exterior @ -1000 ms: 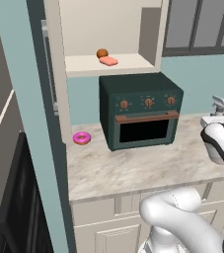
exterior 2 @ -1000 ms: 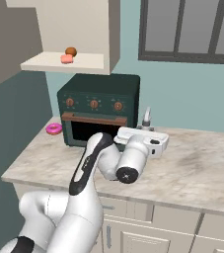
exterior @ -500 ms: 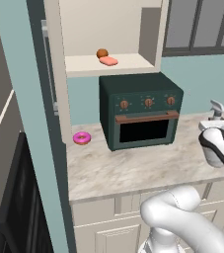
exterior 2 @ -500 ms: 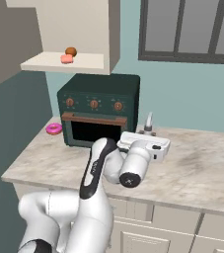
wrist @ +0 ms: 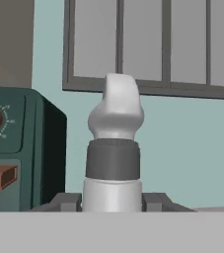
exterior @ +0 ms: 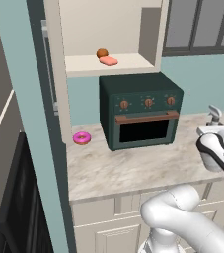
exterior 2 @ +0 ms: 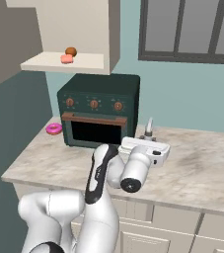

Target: Pick the spray and bar soap from the cabinet and place them on the counter.

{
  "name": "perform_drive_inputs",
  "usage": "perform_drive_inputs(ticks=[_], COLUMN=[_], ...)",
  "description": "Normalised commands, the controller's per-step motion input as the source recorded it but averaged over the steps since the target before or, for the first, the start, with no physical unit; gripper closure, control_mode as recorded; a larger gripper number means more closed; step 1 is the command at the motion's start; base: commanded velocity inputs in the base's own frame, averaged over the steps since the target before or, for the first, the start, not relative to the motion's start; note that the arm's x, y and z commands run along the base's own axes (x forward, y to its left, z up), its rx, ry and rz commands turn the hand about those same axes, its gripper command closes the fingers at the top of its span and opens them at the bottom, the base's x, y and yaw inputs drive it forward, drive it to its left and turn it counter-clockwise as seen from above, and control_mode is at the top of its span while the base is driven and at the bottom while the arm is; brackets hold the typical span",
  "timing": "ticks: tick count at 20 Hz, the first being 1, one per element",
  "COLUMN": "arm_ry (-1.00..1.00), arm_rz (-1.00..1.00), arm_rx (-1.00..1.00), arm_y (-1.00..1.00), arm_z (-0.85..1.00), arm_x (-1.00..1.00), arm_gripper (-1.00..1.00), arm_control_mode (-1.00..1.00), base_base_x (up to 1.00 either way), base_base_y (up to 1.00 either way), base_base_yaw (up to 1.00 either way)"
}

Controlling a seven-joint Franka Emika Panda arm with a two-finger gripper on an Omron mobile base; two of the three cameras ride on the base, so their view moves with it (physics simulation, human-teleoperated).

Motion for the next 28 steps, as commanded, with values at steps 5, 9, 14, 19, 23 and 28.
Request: perform_drive_inputs(ticks=[5, 9, 14, 19, 23, 28], arm_ry=[0.00, 0.00, 0.00, 0.00, 0.00, 0.00], arm_rz=[0.00, 0.00, 0.00, 0.00, 0.00, 0.00], arm_rx=[0.00, 0.00, 0.00, 0.00, 0.00, 0.00], arm_y=[-0.01, -0.03, -0.01, -0.02, 0.00, 0.00], arm_z=[-0.27, -0.26, -0.27, -0.26, -0.25, -0.24], arm_x=[0.07, 0.08, 0.08, 0.06, 0.02, 0.03], arm_gripper=[1.00, 1.00, 1.00, 1.00, 1.00, 1.00], arm_control_mode=[-1.00, -1.00, -1.00, -1.00, -1.00, -1.00], base_base_x=[0.00, 0.00, 0.00, 0.00, 0.00, 0.00], base_base_y=[0.00, 0.00, 0.00, 0.00, 0.00, 0.00], base_base_yaw=[0.00, 0.00, 0.00, 0.00, 0.00, 0.00])
